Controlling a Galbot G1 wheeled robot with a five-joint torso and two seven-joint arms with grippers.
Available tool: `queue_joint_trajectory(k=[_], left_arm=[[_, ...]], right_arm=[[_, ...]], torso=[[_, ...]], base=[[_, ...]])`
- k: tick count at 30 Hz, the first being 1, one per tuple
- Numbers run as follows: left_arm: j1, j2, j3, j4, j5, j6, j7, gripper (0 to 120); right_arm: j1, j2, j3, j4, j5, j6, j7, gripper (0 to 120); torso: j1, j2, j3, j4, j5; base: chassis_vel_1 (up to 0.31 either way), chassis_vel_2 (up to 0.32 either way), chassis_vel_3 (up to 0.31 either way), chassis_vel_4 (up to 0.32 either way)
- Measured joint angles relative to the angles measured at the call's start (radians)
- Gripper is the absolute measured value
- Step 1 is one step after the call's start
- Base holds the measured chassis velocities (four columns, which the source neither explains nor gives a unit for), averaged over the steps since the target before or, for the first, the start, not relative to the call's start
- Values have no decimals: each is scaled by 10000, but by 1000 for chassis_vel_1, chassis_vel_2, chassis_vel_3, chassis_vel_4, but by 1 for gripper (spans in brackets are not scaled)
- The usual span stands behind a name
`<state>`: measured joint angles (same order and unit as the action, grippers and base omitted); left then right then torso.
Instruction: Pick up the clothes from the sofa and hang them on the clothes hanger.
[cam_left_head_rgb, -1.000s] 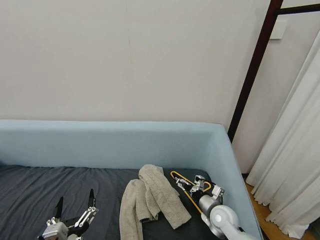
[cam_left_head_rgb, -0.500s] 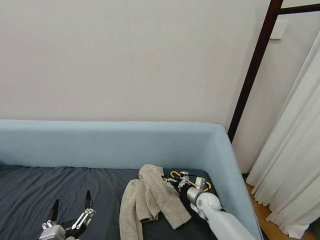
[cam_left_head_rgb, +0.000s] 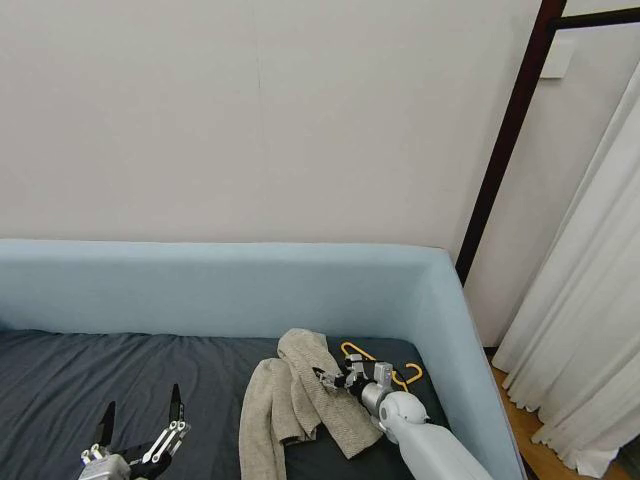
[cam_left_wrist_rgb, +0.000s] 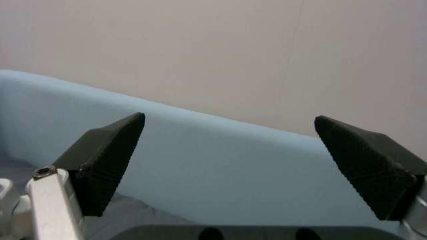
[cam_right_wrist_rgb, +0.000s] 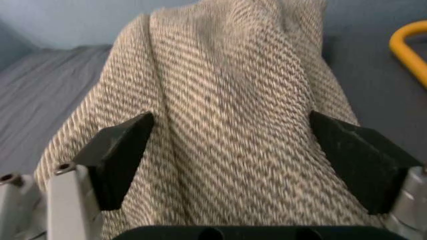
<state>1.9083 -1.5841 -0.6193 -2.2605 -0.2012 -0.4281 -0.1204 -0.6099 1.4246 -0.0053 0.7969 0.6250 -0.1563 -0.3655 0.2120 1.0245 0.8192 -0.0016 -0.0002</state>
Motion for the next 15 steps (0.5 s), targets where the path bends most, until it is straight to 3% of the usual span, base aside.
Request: queue_joint_trajectory(k=[2,5,8,15], left_arm=[[-5,12,-6,0,-7,-1,-6,100],[-75,50,-12,91,-39,-18,-65,100],[-118,63,0,161,-51,-39,-100,100],[-265,198,26,308,-91,-45,-192,100]], right_arm=[[0,13,-1,-42,-81,3,-49,82],[-74,14,-15,-57,-337,154,-158,67],[-109,5,-26,-32,-435,279,-174,60],[-189,4,-39,13,-820,690,-150,32]], torso=[[0,0,0,0,0],[0,0,0,0,0],[0,0,0,0,0],[0,0,0,0,1]], base=[[0,0,0,0],[0,0,0,0],[0,0,0,0],[0,0,0,0]])
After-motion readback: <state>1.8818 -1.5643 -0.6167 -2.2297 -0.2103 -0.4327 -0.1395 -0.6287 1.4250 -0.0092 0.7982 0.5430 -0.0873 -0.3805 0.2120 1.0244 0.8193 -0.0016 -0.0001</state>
